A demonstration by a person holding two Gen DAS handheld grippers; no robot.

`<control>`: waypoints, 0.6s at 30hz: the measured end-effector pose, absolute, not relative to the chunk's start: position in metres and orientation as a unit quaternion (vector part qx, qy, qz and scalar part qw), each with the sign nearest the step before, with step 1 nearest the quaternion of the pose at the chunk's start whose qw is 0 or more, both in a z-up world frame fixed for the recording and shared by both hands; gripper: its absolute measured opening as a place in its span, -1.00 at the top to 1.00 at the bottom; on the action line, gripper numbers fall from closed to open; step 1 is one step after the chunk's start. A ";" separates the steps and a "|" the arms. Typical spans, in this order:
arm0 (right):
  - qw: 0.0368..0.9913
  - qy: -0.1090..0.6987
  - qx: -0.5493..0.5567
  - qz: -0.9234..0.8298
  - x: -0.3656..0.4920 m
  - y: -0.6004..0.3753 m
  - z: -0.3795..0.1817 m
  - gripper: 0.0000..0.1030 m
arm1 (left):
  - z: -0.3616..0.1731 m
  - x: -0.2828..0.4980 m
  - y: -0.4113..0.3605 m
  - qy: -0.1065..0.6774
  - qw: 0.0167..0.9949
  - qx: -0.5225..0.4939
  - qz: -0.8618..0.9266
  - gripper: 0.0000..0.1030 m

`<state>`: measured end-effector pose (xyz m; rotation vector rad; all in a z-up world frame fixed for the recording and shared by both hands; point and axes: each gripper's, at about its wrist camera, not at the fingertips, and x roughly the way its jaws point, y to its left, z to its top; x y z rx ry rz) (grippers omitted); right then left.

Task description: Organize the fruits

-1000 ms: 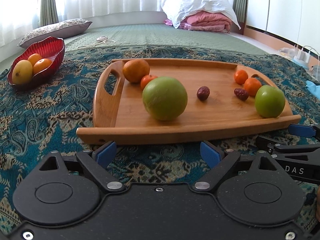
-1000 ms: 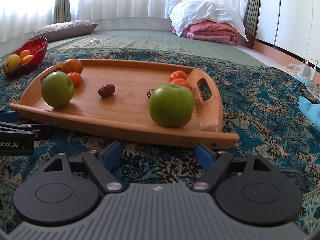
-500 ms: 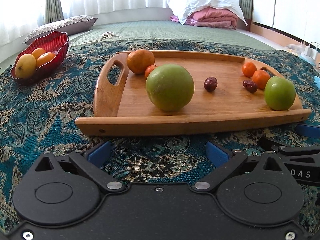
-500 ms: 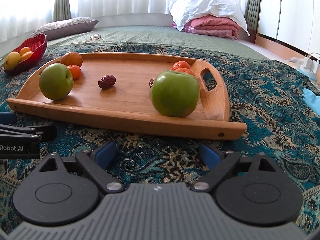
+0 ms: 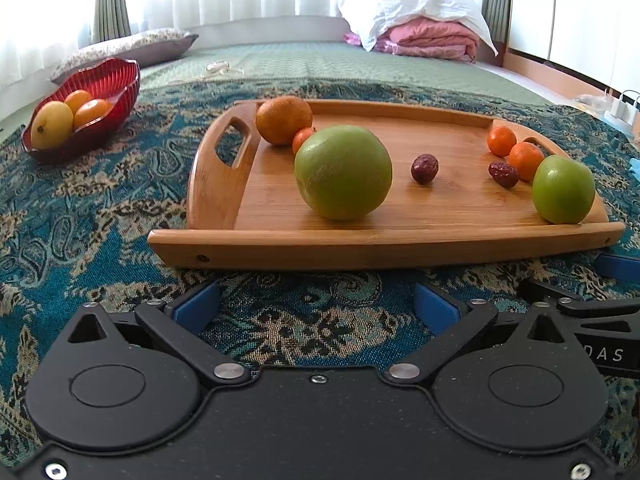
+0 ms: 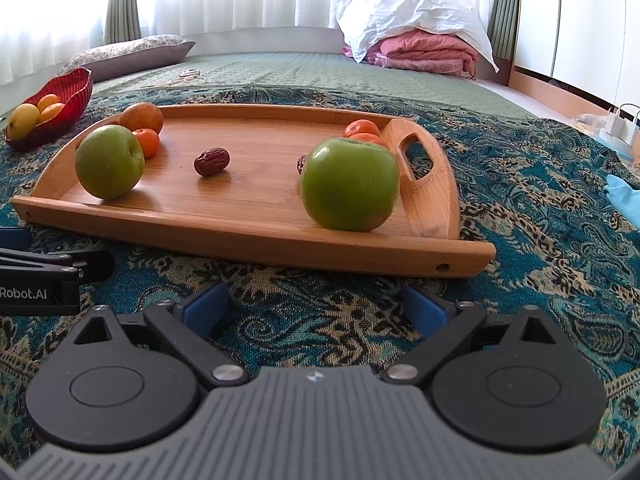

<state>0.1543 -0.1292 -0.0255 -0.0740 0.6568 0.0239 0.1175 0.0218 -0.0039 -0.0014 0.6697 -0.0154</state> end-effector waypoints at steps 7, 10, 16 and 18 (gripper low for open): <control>0.946 0.321 -0.036 0.012 0.154 -0.129 -0.026 -0.95 | -0.005 0.117 0.021 0.328 0.945 0.001 -0.006 -1.00; 0.947 0.320 -0.036 0.012 0.154 -0.130 -0.026 -0.95 | -0.005 0.118 0.021 0.328 0.945 0.001 -0.006 -1.00; 0.947 0.320 -0.036 0.012 0.154 -0.129 -0.026 -0.95 | -0.005 0.117 0.021 0.327 0.945 0.001 -0.005 -1.00; 0.947 0.319 -0.037 0.012 0.154 -0.129 -0.026 -0.95 | -0.005 0.117 0.021 0.327 0.945 0.001 -0.006 -1.00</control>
